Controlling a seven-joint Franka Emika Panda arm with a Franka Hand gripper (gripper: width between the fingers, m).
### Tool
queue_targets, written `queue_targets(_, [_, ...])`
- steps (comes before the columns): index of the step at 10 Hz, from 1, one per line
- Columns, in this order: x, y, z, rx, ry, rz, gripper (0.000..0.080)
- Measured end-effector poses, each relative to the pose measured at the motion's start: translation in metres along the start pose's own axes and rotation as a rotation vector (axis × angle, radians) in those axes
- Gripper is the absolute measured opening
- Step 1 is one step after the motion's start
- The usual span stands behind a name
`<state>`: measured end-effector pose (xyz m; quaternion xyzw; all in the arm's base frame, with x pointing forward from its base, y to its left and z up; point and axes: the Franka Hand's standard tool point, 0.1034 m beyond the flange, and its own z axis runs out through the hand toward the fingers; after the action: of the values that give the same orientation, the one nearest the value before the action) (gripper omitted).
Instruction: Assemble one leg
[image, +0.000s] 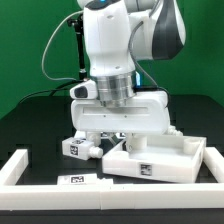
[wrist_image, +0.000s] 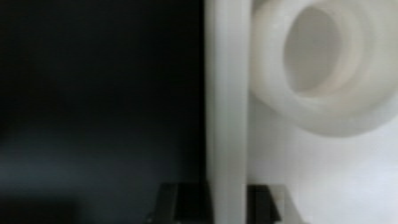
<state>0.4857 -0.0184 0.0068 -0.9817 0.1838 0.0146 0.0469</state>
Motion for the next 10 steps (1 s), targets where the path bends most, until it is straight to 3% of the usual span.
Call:
queue_targets(3, [0.021,-0.005,-0.001,0.0,0.026,-0.131,0.0057])
queue_targets(7, [0.021,-0.004,-0.001,0.0,0.027,-0.13,0.0057])
queue_targets(10, [0.037,-0.013,-0.001,-0.029,0.102,-0.276,0.0057])
